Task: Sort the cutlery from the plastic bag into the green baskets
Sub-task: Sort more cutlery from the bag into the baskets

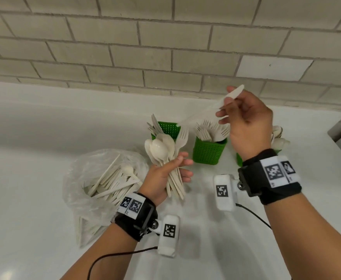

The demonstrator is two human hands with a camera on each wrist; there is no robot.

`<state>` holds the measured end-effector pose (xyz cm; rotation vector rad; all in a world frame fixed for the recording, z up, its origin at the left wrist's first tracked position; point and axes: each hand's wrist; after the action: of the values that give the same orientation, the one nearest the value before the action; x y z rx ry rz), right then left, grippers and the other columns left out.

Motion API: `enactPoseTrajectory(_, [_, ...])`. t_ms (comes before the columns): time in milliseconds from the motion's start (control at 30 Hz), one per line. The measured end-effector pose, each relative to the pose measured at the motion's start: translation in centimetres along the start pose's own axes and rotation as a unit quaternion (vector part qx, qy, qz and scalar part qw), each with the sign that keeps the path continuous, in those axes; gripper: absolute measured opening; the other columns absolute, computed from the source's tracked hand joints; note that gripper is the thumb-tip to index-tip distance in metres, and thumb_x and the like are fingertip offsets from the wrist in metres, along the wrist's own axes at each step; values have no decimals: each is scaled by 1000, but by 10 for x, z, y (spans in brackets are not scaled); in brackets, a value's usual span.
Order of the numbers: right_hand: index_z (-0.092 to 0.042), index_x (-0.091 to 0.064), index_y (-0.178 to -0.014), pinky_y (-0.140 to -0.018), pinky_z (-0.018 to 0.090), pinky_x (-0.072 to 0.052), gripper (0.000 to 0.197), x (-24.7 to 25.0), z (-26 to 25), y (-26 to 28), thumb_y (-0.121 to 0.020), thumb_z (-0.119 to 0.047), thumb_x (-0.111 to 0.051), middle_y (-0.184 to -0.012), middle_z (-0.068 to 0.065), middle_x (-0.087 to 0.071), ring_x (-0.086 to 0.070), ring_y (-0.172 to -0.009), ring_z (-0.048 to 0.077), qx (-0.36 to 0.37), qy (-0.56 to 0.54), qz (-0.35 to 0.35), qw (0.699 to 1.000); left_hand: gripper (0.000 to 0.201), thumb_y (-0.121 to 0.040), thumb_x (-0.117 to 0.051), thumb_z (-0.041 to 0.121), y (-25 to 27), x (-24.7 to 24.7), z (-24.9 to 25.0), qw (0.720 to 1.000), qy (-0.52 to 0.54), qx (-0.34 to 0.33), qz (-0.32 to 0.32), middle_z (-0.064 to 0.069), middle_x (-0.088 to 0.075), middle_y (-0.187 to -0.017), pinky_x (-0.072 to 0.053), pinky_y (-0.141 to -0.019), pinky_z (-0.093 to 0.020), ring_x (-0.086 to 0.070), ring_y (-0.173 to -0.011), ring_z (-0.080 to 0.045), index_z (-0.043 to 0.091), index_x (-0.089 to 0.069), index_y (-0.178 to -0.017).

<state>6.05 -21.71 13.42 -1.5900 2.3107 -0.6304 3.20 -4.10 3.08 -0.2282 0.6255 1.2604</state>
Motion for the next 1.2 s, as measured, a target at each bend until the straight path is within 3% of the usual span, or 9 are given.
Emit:
enactPoseTrajectory(300, [-20,-68,-105,-72,38,-58,17,-49,38,-8,-98,-23,-53,-89,-2,-68,-68,-76,13,-18,189,-114,975,32,-83,-59,22,1,17,10,997,64,3,34,-7,-73,-87,-60,-67,-33,-69,-68,-19,6,-67,-110])
enactPoseTrajectory(567, [-2,-68,-100,-84,41,-48,29,-81,56,5,-101,-19,-44,-100,16,-66,-62,-92,29,-65,371,-281,882,35,-81,-62,20,1,25,16,998,41,-29,44,-10,-65,-67,-48,-45,-26,-52,-42,-17,-3,-68,-107])
enactPoseTrajectory(667, [-5,-65,-109,-86,36,-46,34,-79,49,16,-104,-24,-37,-103,12,-65,-60,-95,25,-116,294,-224,922,36,-82,-59,21,0,27,16,997,37,-41,52,-10,-55,-59,-42,-41,-25,-42,-38,-15,-4,-68,-107])
enactPoseTrajectory(733, [-10,-68,-97,-72,31,-47,35,-73,41,28,-103,-31,-41,-90,8,-67,-61,-80,17,-192,150,-177,954,35,-82,-59,20,0,26,17,998,23,-42,51,-10,-51,-56,-40,-40,-25,-40,-37,-16,-4,-68,-106])
enactPoseTrajectory(800, [-11,-67,-82,-63,21,-46,28,-65,34,43,-98,-31,-55,-79,9,-66,-61,-71,11,-236,58,-202,949,35,-84,-59,21,0,21,16,999,3,-35,34,-10,-49,-55,-39,-38,-23,-40,-35,-16,-6,-66,-105])
enactPoseTrajectory(867, [-1,-65,-79,-62,19,-47,23,-57,36,52,-93,-20,-64,-75,19,-64,-63,-69,12,-219,38,-218,950,37,-86,-60,23,1,14,14,1000,-16,-26,8,-10,-52,-57,-40,-37,-23,-42,-33,-16,-8,-59,-107])
enactPoseTrajectory(967, [9,-58,-89,-70,32,-54,22,-41,35,50,-95,-13,-59,-76,19,-68,-68,-70,19,-221,-18,-123,967,41,-91,-64,26,2,2,12,999,-44,-24,-14,-10,-58,-68,-44,-39,-24,-50,-37,-18,-6,-55,-116])
enactPoseTrajectory(1067, [-7,-51,-95,-71,38,-60,11,-23,19,42,-103,-11,-44,-79,10,-71,-72,-76,28,-217,-171,19,961,32,-90,-59,27,4,-6,13,998,-40,-20,-32,-7,-59,-77,-47,-41,-25,-55,-44,-17,4,-61,-111])
enactPoseTrajectory(1200, [-10,-57,-92,-43,23,-39,17,2,8,36,-102,-16,-45,-59,0,-52,-48,-47,14,-205,-157,54,964,26,-91,-61,25,5,-12,9,997,-52,-13,-50,-4,-54,-75,-47,-42,-25,-52,-47,-14,4,-66,-105])
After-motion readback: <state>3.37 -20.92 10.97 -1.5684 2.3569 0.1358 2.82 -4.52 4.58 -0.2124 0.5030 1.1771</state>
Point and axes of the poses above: each hand's wrist, its own y-axis away from the middle knuckle, its own x-axis out of the back of the hand, z = x × y
